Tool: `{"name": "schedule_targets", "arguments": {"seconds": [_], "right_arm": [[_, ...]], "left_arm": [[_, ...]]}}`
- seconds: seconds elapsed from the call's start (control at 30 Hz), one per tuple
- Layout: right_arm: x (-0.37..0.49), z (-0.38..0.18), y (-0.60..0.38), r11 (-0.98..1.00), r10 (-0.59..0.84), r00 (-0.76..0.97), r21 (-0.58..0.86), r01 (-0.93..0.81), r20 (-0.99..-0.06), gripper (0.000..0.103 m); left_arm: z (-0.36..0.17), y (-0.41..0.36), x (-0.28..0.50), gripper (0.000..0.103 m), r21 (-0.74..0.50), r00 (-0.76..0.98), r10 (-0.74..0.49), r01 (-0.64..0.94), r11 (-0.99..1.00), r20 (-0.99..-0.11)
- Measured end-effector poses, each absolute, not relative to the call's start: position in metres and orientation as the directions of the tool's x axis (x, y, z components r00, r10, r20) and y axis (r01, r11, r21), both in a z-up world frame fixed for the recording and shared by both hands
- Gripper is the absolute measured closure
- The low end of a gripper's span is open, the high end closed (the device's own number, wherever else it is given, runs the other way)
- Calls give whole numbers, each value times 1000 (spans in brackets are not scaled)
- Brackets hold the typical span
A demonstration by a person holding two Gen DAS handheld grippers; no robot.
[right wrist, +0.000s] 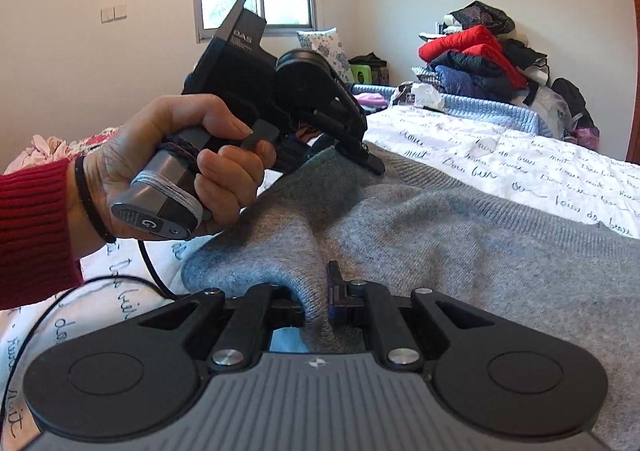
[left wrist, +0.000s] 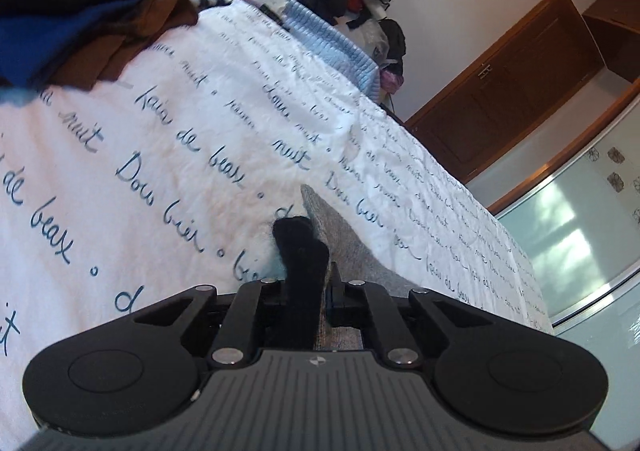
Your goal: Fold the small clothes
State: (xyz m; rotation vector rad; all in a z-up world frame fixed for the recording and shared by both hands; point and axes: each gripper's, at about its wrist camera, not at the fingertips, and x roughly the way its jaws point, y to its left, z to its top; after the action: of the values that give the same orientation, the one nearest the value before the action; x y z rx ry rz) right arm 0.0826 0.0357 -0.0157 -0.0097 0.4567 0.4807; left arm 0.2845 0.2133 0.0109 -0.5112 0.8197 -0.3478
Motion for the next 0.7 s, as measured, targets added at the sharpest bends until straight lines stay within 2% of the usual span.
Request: {"name": "schedule_targets", "arguments": {"seconds": [0.27,0.7], "right_arm": [[72,-2,-5,899,437,820,191,-393,-369,95],[54,0,-74,881,422,847,365,-300,-323,94]], "left_arm": [[61,159,274,93,-482,658,-478,195,854,-582],[86,67,255,93,-390,631,-499,317,865,-594]]}}
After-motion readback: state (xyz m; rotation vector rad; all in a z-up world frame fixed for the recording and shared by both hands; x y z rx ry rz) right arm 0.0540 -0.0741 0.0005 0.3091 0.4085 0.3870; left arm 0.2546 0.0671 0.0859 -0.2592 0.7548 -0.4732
